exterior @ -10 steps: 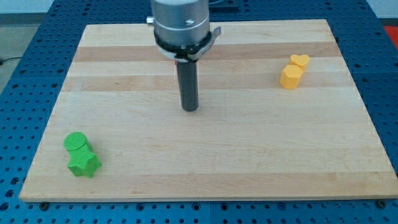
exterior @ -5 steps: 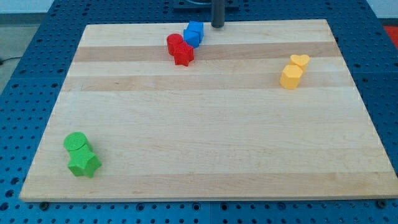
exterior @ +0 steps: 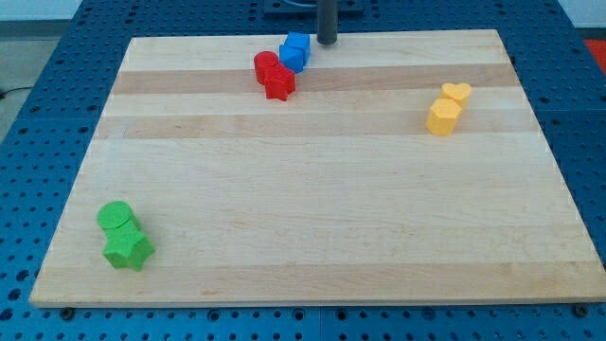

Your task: Push blue cube diagonally above yellow hexagon

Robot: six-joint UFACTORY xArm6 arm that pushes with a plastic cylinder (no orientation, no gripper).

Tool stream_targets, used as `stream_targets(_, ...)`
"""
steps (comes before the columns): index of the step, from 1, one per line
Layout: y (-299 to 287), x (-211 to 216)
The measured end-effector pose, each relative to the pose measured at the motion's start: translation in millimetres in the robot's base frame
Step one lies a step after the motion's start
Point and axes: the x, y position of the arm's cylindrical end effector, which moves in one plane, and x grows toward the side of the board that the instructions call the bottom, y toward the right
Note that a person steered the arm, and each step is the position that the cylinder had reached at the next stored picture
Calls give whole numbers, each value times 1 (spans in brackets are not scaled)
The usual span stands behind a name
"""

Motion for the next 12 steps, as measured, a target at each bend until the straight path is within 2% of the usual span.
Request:
stream_targets(1, -16, -10)
stream_targets(2, -73, -11)
stream_targets(3, -95, -10)
stream_targets(4, -87, 9)
stream_targets(5, -52, 31)
stream_targets(6, -48, 49)
stream_targets(7, -14, 60)
stream_targets(8, 18, 58)
stream_targets(10, 57, 21)
stream_targets(11, 101, 41)
stream_targets(12, 87, 74)
